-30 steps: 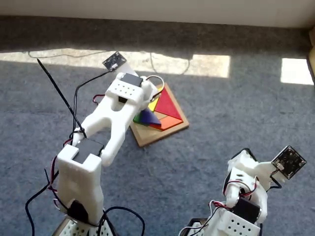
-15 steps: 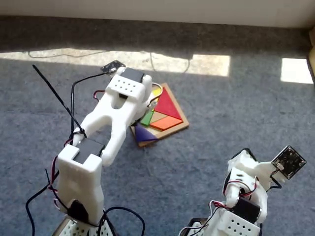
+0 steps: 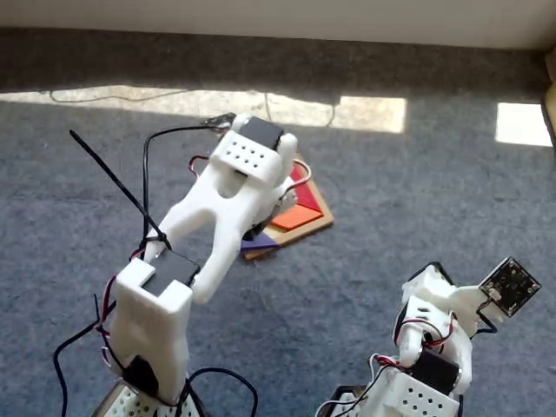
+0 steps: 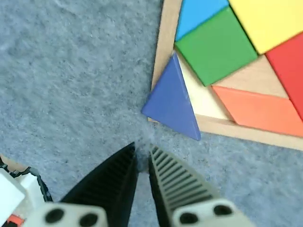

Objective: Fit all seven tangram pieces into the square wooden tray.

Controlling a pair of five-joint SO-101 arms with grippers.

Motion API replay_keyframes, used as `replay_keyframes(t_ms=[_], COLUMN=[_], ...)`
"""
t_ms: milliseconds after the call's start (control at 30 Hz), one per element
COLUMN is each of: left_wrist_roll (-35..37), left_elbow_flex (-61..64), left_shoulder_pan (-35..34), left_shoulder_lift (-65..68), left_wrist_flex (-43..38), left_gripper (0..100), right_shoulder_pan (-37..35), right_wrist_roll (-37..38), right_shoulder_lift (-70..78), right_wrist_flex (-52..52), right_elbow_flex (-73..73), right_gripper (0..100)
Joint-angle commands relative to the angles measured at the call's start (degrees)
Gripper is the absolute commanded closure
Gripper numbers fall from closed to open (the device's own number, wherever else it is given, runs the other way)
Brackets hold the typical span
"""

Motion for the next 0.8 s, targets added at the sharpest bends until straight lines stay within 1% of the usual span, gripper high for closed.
replay_keyframes(t_ms=[0, 200, 333, 767], left_wrist_roll=[-0.4, -0.4, -0.4, -0.2], left_elbow_flex=[-1.2, -0.5, -3.6, -12.5], left_shoulder_pan=[1.4, 1.4, 1.5, 1.5], left_shoulder_lift=[0.2, 7.0, 10.9, 11.6], left_wrist_flex=[0.9, -3.6, -3.7, -3.4], left_gripper=[99, 99, 99, 99], right_shoulder_pan=[-0.7, -0.7, -0.7, -0.7], right_wrist_roll=[0.7, 0.7, 0.7, 0.7], right_shoulder_lift=[-0.7, -0.7, -0.7, -0.7], right_wrist_flex=[-1.1, -1.1, -1.1, -1.1], right_elbow_flex=[6.5, 6.5, 6.5, 6.5], right_gripper=[98.8, 98.8, 98.8, 98.8])
